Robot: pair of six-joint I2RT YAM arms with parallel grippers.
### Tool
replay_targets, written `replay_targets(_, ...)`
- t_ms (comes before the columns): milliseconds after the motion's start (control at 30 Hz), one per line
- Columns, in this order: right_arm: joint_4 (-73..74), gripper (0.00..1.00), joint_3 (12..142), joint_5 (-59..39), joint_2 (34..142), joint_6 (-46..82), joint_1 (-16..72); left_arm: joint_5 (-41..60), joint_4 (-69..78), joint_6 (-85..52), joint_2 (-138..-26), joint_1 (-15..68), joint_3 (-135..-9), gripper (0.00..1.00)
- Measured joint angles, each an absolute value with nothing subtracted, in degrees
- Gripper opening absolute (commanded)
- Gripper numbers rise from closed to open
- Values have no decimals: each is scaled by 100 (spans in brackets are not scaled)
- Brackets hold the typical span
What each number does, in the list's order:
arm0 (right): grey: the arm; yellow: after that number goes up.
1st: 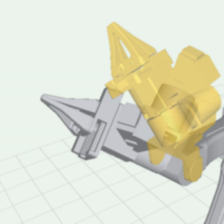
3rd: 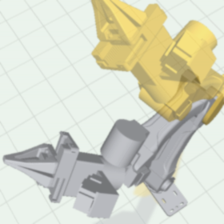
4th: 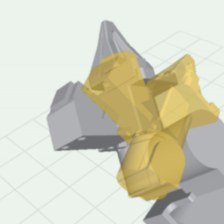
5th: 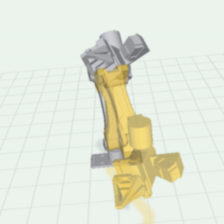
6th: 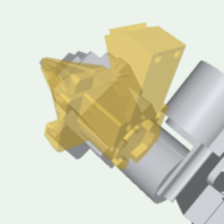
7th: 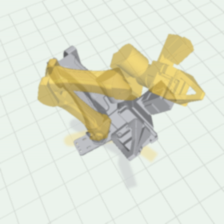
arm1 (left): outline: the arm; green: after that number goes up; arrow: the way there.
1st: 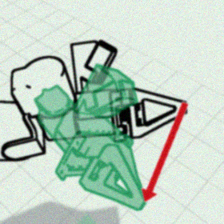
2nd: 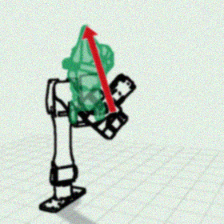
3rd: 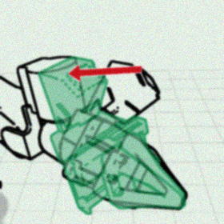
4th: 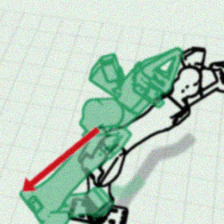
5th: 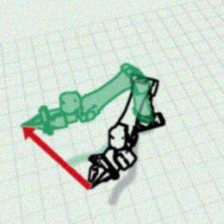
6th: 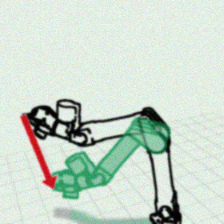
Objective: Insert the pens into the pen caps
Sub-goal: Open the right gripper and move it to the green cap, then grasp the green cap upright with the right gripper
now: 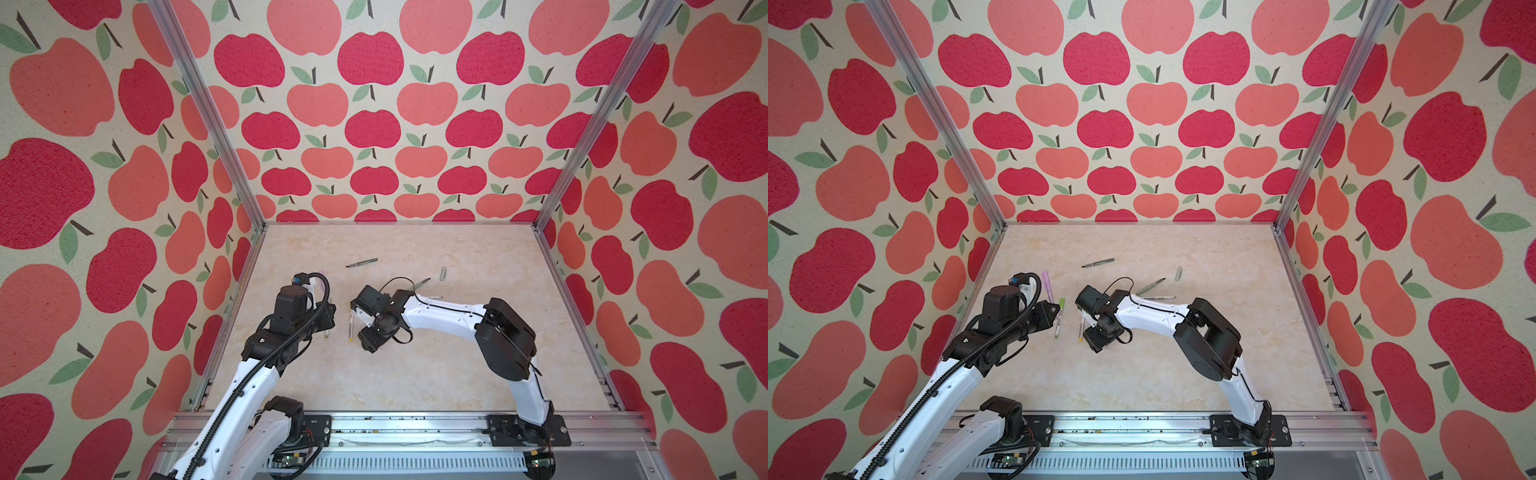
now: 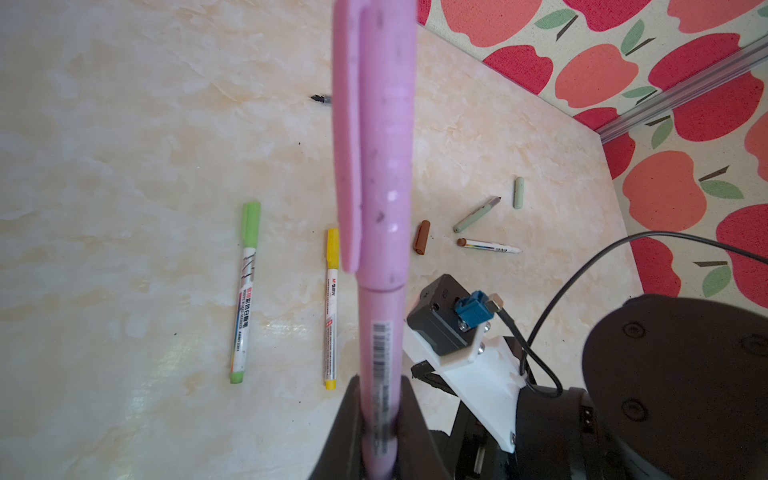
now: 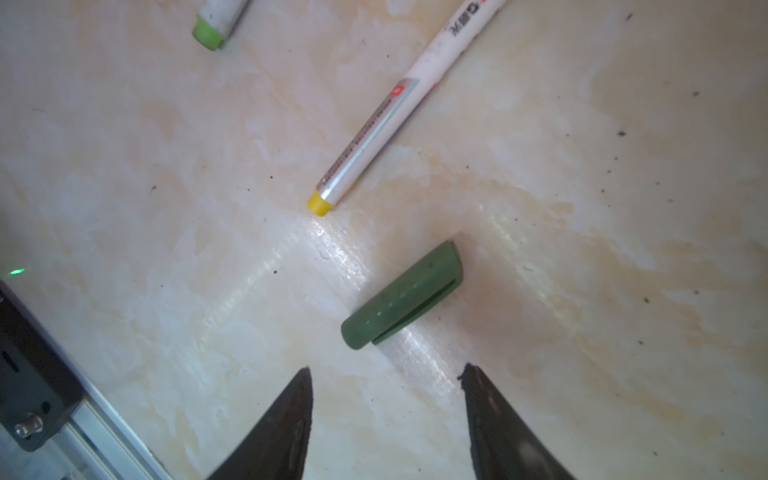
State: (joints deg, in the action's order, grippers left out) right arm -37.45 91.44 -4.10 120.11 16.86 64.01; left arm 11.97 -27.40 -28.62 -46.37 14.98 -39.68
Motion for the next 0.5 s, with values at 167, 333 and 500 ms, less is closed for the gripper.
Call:
replay_targets(167, -3863, 58, 9480, -259, 12256, 1647, 6401, 1203, -2773, -2862, -4578, 1461, -3968, 0)
replay_targets(333, -3970, 53, 9679, -113, 12446, 1608, 6401, 1247, -2853, -2860, -4716, 1382, -3968, 0)
replay_targets(500, -4053, 47, 9708, 30, 12547, 1603, 6401, 1291, -2873, -2862, -4772, 1361, -3968, 0)
